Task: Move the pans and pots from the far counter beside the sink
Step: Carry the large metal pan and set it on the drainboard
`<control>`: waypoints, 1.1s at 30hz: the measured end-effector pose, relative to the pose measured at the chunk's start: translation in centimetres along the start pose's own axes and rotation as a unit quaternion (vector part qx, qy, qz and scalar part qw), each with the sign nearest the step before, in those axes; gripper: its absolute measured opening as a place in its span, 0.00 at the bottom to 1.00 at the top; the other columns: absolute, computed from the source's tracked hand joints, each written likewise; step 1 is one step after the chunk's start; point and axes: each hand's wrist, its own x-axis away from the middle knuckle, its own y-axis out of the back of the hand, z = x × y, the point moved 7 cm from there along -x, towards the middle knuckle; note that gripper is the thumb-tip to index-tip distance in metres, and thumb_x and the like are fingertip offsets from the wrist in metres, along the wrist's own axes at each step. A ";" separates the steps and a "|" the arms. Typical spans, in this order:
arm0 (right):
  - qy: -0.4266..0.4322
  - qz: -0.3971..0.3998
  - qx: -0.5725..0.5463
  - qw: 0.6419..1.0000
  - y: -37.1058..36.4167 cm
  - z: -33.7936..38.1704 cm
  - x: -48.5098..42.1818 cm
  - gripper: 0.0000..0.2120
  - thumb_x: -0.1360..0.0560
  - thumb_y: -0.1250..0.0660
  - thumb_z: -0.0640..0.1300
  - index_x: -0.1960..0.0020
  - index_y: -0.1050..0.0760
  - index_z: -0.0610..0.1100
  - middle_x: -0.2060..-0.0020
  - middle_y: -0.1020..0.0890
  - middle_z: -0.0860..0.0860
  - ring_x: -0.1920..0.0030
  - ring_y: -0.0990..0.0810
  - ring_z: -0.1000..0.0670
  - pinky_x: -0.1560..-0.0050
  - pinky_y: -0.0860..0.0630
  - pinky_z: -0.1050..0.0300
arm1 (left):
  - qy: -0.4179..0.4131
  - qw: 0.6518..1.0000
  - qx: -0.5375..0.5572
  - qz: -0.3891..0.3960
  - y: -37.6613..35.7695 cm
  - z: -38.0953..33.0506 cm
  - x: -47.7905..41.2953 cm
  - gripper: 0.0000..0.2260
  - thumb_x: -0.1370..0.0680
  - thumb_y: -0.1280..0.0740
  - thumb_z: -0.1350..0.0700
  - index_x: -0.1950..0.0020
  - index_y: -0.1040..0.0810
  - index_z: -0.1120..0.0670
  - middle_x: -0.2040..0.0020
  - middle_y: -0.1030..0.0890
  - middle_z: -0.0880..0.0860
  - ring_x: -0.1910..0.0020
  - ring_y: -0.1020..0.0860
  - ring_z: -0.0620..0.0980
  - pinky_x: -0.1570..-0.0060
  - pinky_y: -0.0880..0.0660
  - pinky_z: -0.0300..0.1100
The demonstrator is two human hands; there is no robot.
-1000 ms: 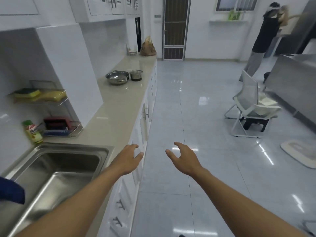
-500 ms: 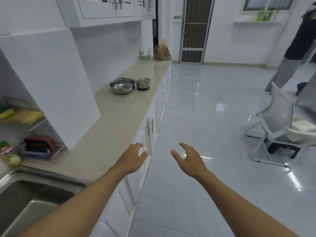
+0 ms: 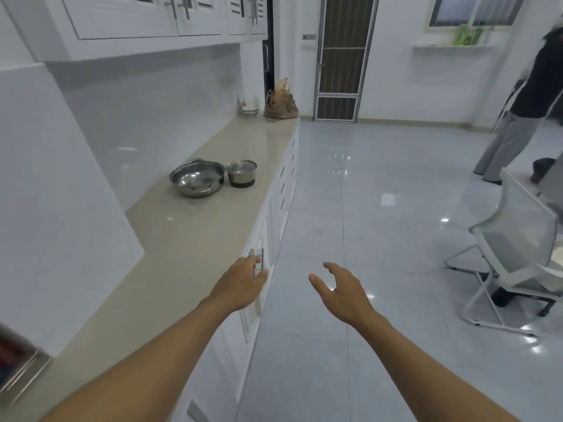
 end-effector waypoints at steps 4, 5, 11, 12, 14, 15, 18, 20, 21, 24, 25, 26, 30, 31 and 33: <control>-0.008 -0.011 -0.005 1.000 0.1 0.6 -6.5 0.34 0.24 0.40 0.67 0.25 0.35 0.48 0.28 0.29 0.49 0.28 0.31 0.49 0.30 0.34 0.52 | -0.016 1.000 -0.003 0.013 1.1 -0.4 -7.8 0.21 0.19 0.42 0.42 0.29 0.31 0.51 0.33 0.27 0.51 0.39 0.25 0.50 0.40 0.27 0.47; -0.009 -0.013 -0.005 1.000 0.2 0.6 -8.3 0.34 0.24 0.40 0.66 0.25 0.35 0.48 0.28 0.29 0.49 0.28 0.31 0.48 0.30 0.34 0.52 | -0.018 1.000 0.001 0.011 1.5 -0.6 -9.8 0.21 0.19 0.42 0.42 0.30 0.30 0.51 0.33 0.26 0.51 0.39 0.25 0.50 0.40 0.27 0.47; -0.010 -0.006 -0.005 1.000 0.8 0.7 -17.3 0.33 0.23 0.40 0.66 0.25 0.35 0.47 0.28 0.29 0.48 0.29 0.30 0.48 0.30 0.33 0.51 | -0.012 1.000 0.005 0.000 2.8 -0.6 -18.8 0.21 0.20 0.42 0.41 0.31 0.29 0.49 0.35 0.25 0.49 0.46 0.24 0.45 0.43 0.26 0.46; -0.005 -0.003 -0.005 1.000 0.8 0.6 -19.4 0.33 0.23 0.40 0.66 0.25 0.35 0.47 0.28 0.29 0.48 0.29 0.30 0.48 0.30 0.33 0.50 | -0.010 1.000 0.004 -0.004 3.0 -0.4 -20.7 0.21 0.20 0.42 0.41 0.32 0.29 0.49 0.35 0.25 0.49 0.48 0.24 0.44 0.44 0.27 0.45; 0.009 0.002 -0.003 1.000 0.9 0.5 -24.1 0.33 0.23 0.40 0.65 0.25 0.35 0.47 0.29 0.28 0.48 0.29 0.30 0.48 0.30 0.33 0.49 | 0.000 1.000 0.001 -0.017 3.2 0.0 -24.6 0.21 0.20 0.42 0.41 0.31 0.29 0.50 0.35 0.26 0.49 0.44 0.25 0.46 0.43 0.27 0.45; 0.017 0.006 -0.001 1.000 1.0 0.6 -26.6 0.33 0.23 0.40 0.65 0.25 0.35 0.47 0.29 0.28 0.48 0.29 0.30 0.48 0.30 0.33 0.49 | 0.008 1.000 0.003 -0.022 3.4 0.1 -26.4 0.21 0.20 0.43 0.41 0.31 0.29 0.50 0.35 0.26 0.49 0.42 0.25 0.47 0.42 0.27 0.46; 0.041 0.026 -0.006 0.999 1.0 0.9 -33.1 0.33 0.23 0.40 0.66 0.26 0.35 0.47 0.29 0.28 0.48 0.30 0.29 0.48 0.30 0.32 0.49 | 0.039 0.998 0.008 -0.040 3.7 0.8 -31.0 0.21 0.20 0.42 0.42 0.30 0.29 0.50 0.34 0.26 0.49 0.39 0.26 0.48 0.39 0.27 0.47; 0.055 0.050 -0.004 0.997 0.8 1.3 -37.1 0.33 0.23 0.40 0.66 0.25 0.35 0.47 0.29 0.28 0.48 0.30 0.29 0.48 0.30 0.32 0.50 | 0.076 0.996 0.020 -0.051 4.0 1.5 -33.6 0.21 0.20 0.42 0.43 0.30 0.29 0.50 0.34 0.26 0.50 0.39 0.26 0.49 0.39 0.28 0.47; 0.063 0.062 -0.003 0.996 0.7 1.6 -39.0 0.33 0.23 0.40 0.66 0.25 0.34 0.47 0.30 0.27 0.47 0.30 0.29 0.48 0.30 0.32 0.51 | 0.094 0.993 0.029 -0.062 4.3 1.9 -34.9 0.21 0.20 0.42 0.43 0.31 0.29 0.50 0.34 0.26 0.50 0.39 0.26 0.48 0.39 0.28 0.46; 0.085 0.087 -0.004 0.993 0.1 2.6 -44.6 0.33 0.23 0.40 0.65 0.25 0.34 0.47 0.30 0.27 0.46 0.31 0.28 0.47 0.31 0.32 0.50 | 0.125 0.987 0.045 -0.091 5.0 2.7 -38.2 0.20 0.21 0.41 0.42 0.32 0.28 0.49 0.35 0.26 0.48 0.41 0.26 0.47 0.41 0.28 0.44; 0.093 0.096 -0.002 0.991 -0.3 3.1 -46.2 0.33 0.23 0.40 0.65 0.25 0.34 0.47 0.30 0.27 0.46 0.31 0.28 0.47 0.31 0.32 0.50 | 0.132 0.985 0.047 -0.097 5.2 3.1 -39.0 0.20 0.21 0.41 0.42 0.32 0.28 0.49 0.36 0.26 0.48 0.41 0.26 0.47 0.42 0.28 0.44; 0.104 0.108 0.001 0.989 -0.9 3.6 -47.6 0.33 0.23 0.40 0.65 0.25 0.34 0.47 0.30 0.27 0.47 0.31 0.28 0.47 0.31 0.32 0.50 | 0.142 0.983 0.049 -0.102 5.5 3.6 -39.7 0.20 0.21 0.41 0.42 0.32 0.28 0.49 0.36 0.26 0.48 0.41 0.26 0.48 0.41 0.28 0.44; 0.135 0.149 0.000 0.980 -3.6 5.8 -53.0 0.33 0.24 0.41 0.66 0.25 0.35 0.48 0.30 0.27 0.48 0.30 0.29 0.49 0.31 0.32 0.51 | 0.187 0.973 0.051 -0.123 7.2 6.9 -42.0 0.19 0.21 0.40 0.43 0.33 0.28 0.49 0.37 0.26 0.49 0.41 0.26 0.48 0.39 0.28 0.45; 0.142 0.153 0.002 0.978 -4.1 6.5 -54.4 0.33 0.23 0.41 0.66 0.26 0.34 0.48 0.30 0.27 0.48 0.31 0.29 0.49 0.32 0.32 0.52 | 0.194 0.971 0.052 -0.127 7.8 7.6 -42.7 0.19 0.21 0.40 0.44 0.33 0.27 0.49 0.37 0.26 0.48 0.40 0.26 0.48 0.39 0.28 0.45; 0.157 0.155 0.006 0.975 -5.3 7.9 -57.2 0.33 0.23 0.41 0.66 0.26 0.34 0.47 0.31 0.26 0.47 0.32 0.28 0.48 0.32 0.31 0.52 | 0.204 0.967 0.058 -0.140 9.1 9.2 -44.4 0.18 0.21 0.39 0.44 0.34 0.27 0.49 0.37 0.25 0.48 0.40 0.26 0.48 0.39 0.28 0.47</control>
